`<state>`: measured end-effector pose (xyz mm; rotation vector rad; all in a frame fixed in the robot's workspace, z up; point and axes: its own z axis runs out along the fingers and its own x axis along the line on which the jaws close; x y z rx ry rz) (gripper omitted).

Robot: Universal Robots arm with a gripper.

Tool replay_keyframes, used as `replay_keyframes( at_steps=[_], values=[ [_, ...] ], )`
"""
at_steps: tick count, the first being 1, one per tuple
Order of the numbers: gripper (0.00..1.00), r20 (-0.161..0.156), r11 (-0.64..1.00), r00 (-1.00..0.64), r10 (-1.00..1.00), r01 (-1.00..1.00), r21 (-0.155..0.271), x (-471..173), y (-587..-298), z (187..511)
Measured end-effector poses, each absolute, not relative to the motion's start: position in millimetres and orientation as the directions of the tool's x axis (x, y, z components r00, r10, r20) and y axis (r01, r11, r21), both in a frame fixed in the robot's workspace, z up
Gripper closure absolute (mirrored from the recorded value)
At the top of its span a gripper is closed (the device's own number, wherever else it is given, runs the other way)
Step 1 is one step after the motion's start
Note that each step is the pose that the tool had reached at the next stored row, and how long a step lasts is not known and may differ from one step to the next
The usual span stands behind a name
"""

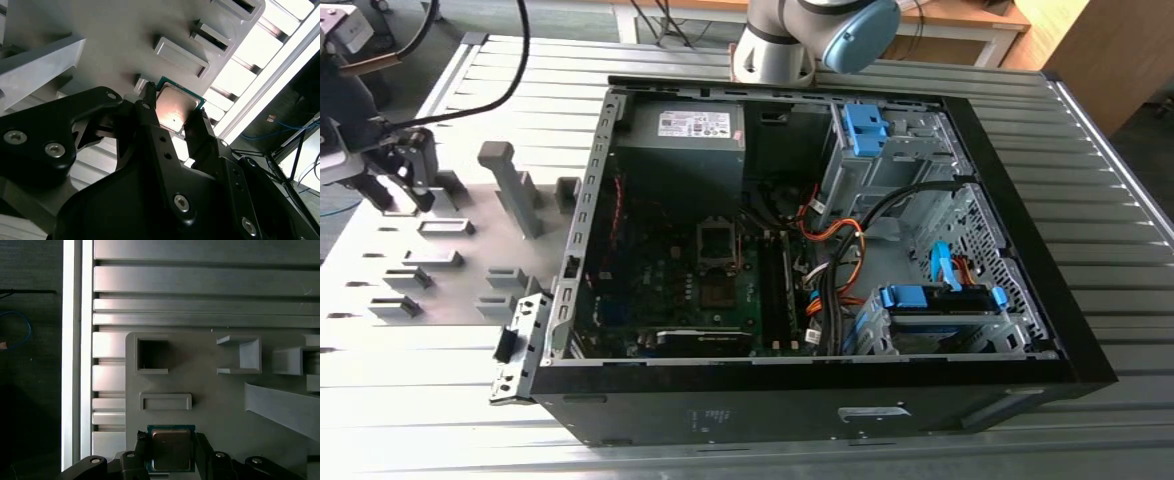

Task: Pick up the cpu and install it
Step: 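Pick up the cpu and move it towards the insertion slot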

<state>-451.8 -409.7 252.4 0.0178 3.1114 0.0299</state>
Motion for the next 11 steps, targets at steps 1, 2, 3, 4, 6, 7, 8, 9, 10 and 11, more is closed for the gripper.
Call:
replay_keyframes(
  at_steps=[1,2,3,4,6,7,8,9,10,11],
  values=[
    [0.53,-0.03,1.0,-0.999,0.012,0.011,0.019,-452,-410,254],
    [0.53,-0.03,1.0,-0.999,0.012,0.011,0.019,-452,-410,256],
    [0.53,-0.03,1.0,-0.999,0.012,0.011,0.019,-452,-410,258],
    [0.53,-0.03,1.0,-0.999,0.012,0.011,0.019,-452,-410,259],
    [0.53,-0.03,1.0,-0.999,0.012,0.011,0.019,-452,-410,262],
    [0.53,-0.03,1.0,-0.999,0.012,0.011,0.019,-452,-410,264],
    [0.53,-0.03,1.0,-0.999,0.012,0.011,0.019,-452,-410,265],
    [0.53,-0.03,1.0,-0.999,0.012,0.011,0.019,-452,-410,267],
    [0.53,-0.03,1.0,-0.999,0.012,0.011,0.019,-452,-410,269],
    [0.53,-0.03,1.0,-0.999,0.012,0.011,0.019,-452,-410,271]
  ],
)
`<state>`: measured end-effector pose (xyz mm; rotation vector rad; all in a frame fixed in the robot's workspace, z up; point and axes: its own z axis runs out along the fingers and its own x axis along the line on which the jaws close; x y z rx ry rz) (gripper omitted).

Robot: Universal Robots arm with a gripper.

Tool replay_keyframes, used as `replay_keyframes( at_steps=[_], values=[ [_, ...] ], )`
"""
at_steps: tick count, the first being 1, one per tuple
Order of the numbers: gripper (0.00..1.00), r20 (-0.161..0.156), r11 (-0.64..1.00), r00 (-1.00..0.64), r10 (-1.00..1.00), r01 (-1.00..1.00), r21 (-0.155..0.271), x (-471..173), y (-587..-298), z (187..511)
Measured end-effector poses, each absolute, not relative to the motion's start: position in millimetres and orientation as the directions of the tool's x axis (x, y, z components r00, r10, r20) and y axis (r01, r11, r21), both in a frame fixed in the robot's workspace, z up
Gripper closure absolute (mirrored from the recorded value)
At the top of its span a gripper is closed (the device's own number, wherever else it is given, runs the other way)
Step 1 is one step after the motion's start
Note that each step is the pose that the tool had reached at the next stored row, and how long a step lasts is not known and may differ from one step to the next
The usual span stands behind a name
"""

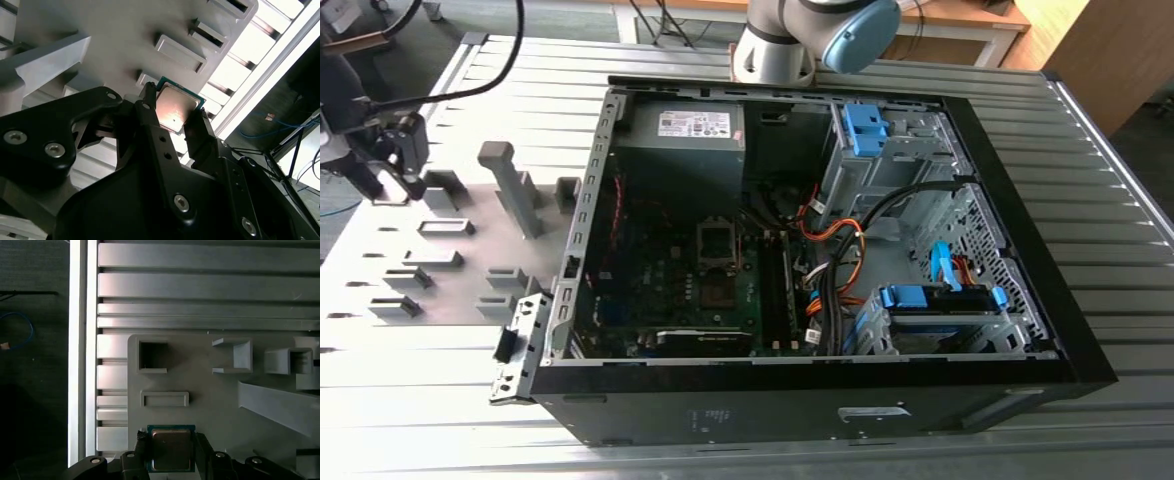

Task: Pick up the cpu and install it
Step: 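Pick up the cpu and move it towards the insertion slot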

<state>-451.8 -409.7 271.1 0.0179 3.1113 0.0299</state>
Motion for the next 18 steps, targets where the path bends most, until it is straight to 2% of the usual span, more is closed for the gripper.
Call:
replay_keyframes(
  at_steps=[18],
  values=[
    [0.53,-0.03,1.0,-0.999,0.012,0.011,0.019,-452,-410,311]
  ],
)
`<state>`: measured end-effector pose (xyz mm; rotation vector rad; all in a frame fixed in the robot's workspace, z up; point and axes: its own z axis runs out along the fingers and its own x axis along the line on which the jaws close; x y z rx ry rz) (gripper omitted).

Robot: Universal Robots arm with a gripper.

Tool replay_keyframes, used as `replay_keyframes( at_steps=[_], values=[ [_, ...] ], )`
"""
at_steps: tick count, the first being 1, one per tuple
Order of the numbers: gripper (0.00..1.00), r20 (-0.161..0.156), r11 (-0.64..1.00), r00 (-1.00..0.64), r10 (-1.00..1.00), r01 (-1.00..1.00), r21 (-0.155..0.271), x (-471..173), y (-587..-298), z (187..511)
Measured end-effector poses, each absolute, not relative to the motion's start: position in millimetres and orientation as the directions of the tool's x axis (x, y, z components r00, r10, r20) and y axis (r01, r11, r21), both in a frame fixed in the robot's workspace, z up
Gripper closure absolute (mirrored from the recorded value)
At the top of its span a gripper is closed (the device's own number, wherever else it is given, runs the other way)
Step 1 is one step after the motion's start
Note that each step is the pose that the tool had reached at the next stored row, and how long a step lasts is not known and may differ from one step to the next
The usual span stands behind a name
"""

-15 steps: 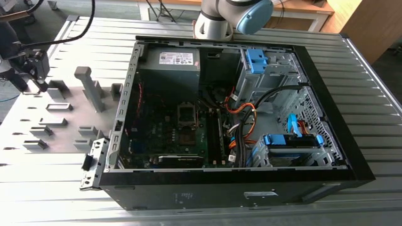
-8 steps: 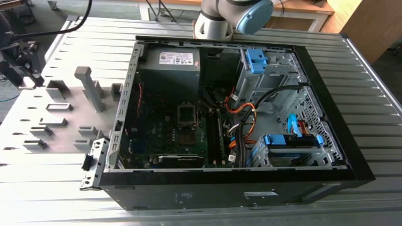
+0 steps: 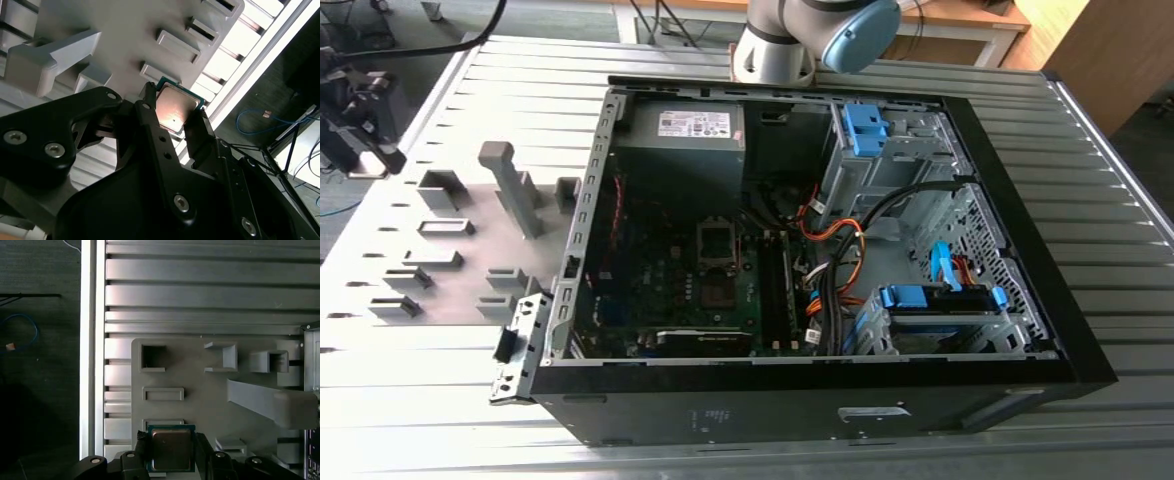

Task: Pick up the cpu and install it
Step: 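Pick up the cpu and move it towards the insertion slot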

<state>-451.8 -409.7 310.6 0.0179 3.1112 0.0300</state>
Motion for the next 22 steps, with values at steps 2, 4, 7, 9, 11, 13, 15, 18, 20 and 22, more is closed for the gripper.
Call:
replay_keyframes(
  at_steps=[2,4,7,9,11,13,15,18,20,22],
  values=[
    [0.53,-0.03,1.0,-0.999,0.012,0.011,0.019,-452,-410,315],
    [0.53,-0.03,1.0,-0.999,0.012,0.011,0.019,-452,-410,319],
    [0.53,-0.03,1.0,-0.999,0.012,0.011,0.019,-452,-410,324],
    [0.53,-0.03,1.0,-0.999,0.012,0.011,0.019,-452,-410,327],
    [0.53,-0.03,1.0,-0.999,0.012,0.011,0.019,-452,-410,330],
    [0.53,-0.03,1.0,-0.999,0.012,0.011,0.019,-452,-410,333],
    [0.53,-0.03,1.0,-0.999,0.012,0.011,0.019,-452,-410,336],
    [0.53,-0.03,1.0,-0.999,0.012,0.011,0.019,-452,-410,341],
    [0.53,-0.03,1.0,-0.999,0.012,0.011,0.019,-452,-410,344],
    [0.53,-0.03,1.0,-0.999,0.012,0.011,0.019,-452,-410,347]
  ],
)
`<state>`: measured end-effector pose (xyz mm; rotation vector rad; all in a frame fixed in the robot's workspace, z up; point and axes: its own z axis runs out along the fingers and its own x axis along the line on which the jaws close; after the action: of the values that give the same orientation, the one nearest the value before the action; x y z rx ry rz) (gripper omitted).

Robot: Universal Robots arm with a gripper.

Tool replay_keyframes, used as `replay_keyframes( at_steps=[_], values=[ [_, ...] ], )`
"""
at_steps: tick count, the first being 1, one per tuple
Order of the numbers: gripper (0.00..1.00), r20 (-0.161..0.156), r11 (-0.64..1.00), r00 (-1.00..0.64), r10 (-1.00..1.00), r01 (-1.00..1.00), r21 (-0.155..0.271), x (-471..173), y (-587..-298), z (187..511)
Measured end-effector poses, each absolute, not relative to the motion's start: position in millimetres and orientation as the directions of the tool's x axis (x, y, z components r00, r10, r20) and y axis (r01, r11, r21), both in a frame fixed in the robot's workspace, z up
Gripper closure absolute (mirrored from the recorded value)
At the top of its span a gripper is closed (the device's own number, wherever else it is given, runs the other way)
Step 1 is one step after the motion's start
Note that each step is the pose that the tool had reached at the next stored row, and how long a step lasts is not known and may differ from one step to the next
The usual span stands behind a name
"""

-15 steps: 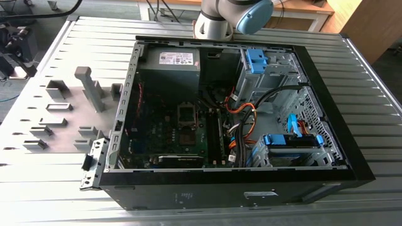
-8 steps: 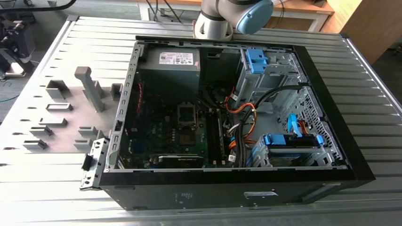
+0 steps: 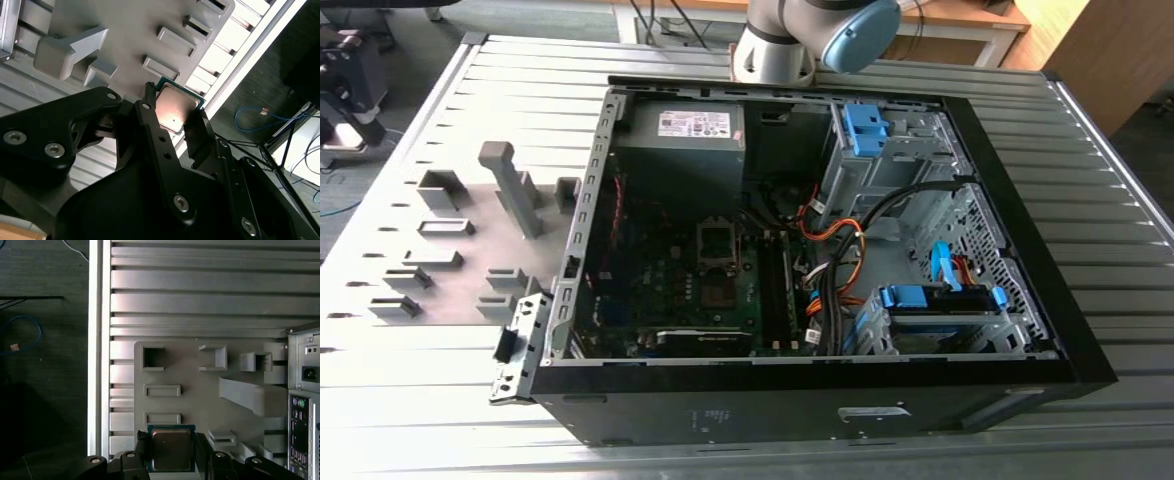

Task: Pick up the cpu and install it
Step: 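Pick up the cpu and move it towards the insertion slot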

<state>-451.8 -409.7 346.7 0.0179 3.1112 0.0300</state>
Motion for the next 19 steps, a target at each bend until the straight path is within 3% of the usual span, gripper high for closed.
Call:
replay_keyframes(
  at_steps=[19],
  values=[
    [0.53,-0.03,1.0,-0.999,0.012,0.011,0.019,-451,-410,359]
  ],
)
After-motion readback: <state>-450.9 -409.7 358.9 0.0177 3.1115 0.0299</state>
